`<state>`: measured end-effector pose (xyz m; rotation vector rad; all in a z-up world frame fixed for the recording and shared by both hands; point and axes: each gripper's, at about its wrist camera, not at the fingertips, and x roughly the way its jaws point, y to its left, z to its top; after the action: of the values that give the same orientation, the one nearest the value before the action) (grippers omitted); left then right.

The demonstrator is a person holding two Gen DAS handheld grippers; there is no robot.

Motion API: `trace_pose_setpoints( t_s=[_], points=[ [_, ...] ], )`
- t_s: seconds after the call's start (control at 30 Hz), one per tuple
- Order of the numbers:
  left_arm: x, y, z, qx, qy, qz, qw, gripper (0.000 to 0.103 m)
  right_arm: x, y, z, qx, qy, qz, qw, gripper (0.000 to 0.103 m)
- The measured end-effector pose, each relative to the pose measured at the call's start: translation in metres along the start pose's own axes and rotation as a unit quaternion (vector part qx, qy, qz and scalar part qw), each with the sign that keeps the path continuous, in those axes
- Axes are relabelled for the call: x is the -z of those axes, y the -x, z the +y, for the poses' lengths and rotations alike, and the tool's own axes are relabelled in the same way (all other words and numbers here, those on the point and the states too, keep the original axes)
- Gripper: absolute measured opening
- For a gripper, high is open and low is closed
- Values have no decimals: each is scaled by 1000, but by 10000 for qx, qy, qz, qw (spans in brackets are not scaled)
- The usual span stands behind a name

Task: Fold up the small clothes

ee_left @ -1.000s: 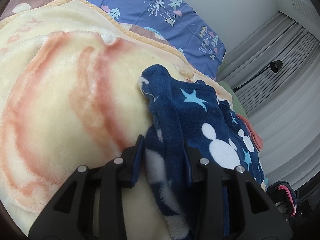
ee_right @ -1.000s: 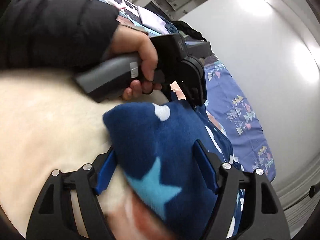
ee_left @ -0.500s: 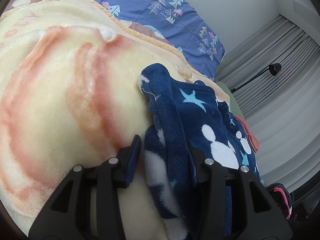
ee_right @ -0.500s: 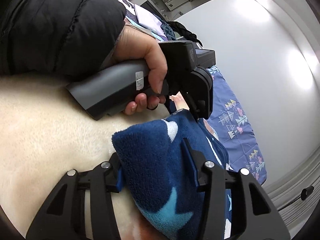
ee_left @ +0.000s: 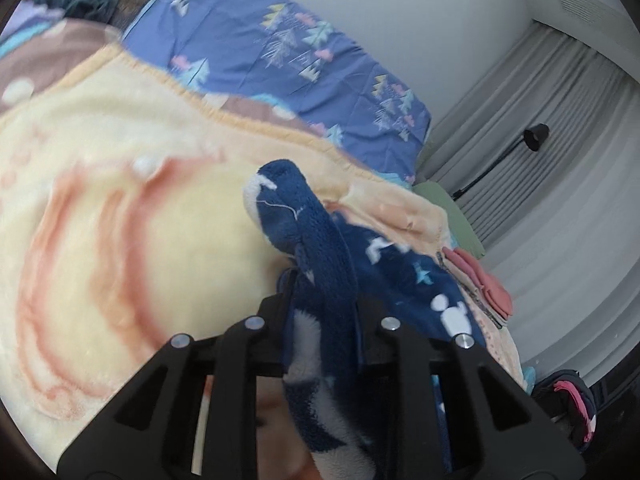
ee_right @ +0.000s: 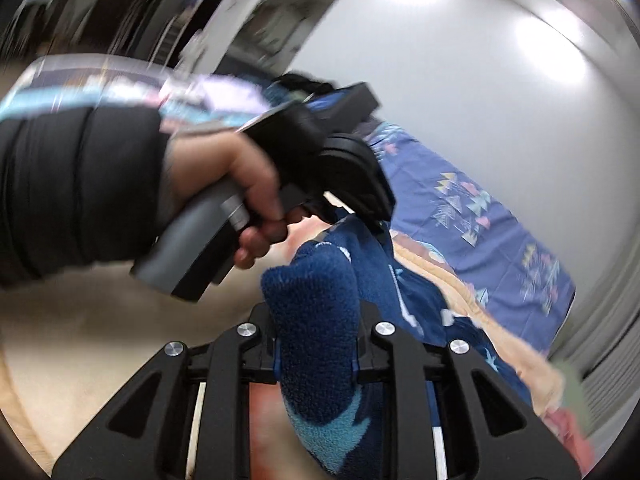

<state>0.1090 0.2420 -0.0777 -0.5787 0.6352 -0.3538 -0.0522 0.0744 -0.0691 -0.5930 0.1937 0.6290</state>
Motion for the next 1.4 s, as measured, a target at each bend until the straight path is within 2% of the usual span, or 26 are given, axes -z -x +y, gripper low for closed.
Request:
trace_pose_setpoints(
  t_s=[0.17,0.27,0.47,0.53,0.67,0.7,0.87,0.97,1.03,1.07,1.13,1.17,1.2,1.27,1.33,1.4],
  points=[
    [-25,-6,-74,-26,-558,-12,9984,22,0,28,-62,68,-929,-289,9952,23],
    [-31,-24,-126,-57,-1008,50,9949,22,10,44,-101,142,-1566,-433,9866,23],
    [-27,-77,-206,-271,-1678,430,9845,22,57,70,-166,196,-2777,-437,9595,23],
    [-20,-104,-233,-397,-1933,614,9784,22,80,75,-190,211,-3268,-373,9441,23],
    [3,-150,-275,-735,-2345,804,9660,21,122,85,-225,124,-4200,-334,9068,23],
    [9,-161,-284,-814,-2467,828,9621,21,135,89,-234,106,-4460,-342,8943,23],
    [33,-210,-320,-992,-2791,1116,9486,21,179,96,-261,105,-5269,-351,8492,23],
    [54,-252,-328,-1301,-2983,1440,9345,26,211,92,-273,61,-5742,-172,8185,23],
    [71,-285,-322,-1653,-3077,1685,9217,33,243,81,-280,-170,-6253,50,7802,23],
    [77,-296,-317,-1729,-3072,1789,9185,38,258,75,-282,-291,-6494,130,7597,23],
    [83,-305,-315,-1669,-3035,1868,9193,41,277,70,-284,-505,-6768,144,7343,24],
    [83,-303,-317,-1589,-3057,1851,9203,45,282,70,-285,-629,-6850,95,7258,25],
    [82,-296,-321,-1444,-3095,1785,9228,50,285,72,-284,-730,-6883,36,7218,25],
    [79,-276,-332,-1118,-3171,1593,9282,54,283,73,-285,-726,-6829,-1,7269,25],
    [76,-250,-347,-875,-3354,1441,9269,56,281,75,-285,-690,-6766,-37,7331,25],
    [76,-217,-353,-821,-3618,1164,9213,56,279,77,-283,-702,-6729,-85,7363,25]
  ],
)
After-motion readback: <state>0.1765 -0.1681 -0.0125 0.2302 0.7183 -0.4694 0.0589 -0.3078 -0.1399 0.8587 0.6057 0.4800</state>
